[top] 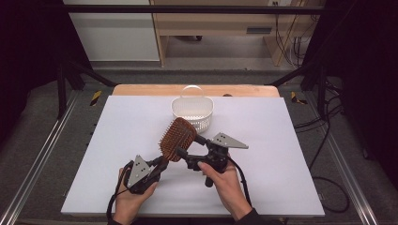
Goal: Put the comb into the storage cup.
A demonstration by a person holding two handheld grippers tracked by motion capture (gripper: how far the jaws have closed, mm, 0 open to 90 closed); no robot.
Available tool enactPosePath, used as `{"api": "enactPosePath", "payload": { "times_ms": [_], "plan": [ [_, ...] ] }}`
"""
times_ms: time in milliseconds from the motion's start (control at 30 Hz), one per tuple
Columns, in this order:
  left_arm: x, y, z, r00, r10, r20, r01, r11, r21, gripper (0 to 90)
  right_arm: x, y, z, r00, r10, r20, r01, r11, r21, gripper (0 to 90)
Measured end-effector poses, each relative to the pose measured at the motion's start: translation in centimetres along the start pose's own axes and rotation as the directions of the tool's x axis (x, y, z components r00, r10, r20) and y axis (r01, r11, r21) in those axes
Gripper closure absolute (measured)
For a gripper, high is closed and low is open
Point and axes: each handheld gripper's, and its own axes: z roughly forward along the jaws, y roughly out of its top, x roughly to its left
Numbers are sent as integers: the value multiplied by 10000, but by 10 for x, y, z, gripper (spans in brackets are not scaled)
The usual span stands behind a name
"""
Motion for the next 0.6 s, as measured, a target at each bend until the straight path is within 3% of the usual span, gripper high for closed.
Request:
{"api": "enactPosePath", "payload": {
  "times_ms": [267,600],
  "plan": [
    [-5,1,0,9999,163,50,-163,9998,-125,723,4,7,12,9998,172,18,-173,9997,182,200],
    [-6,0,0,9997,242,42,-241,9996,-163,723,0,15,12,9980,630,-63,-629,9980,88,304]
  ]
}}
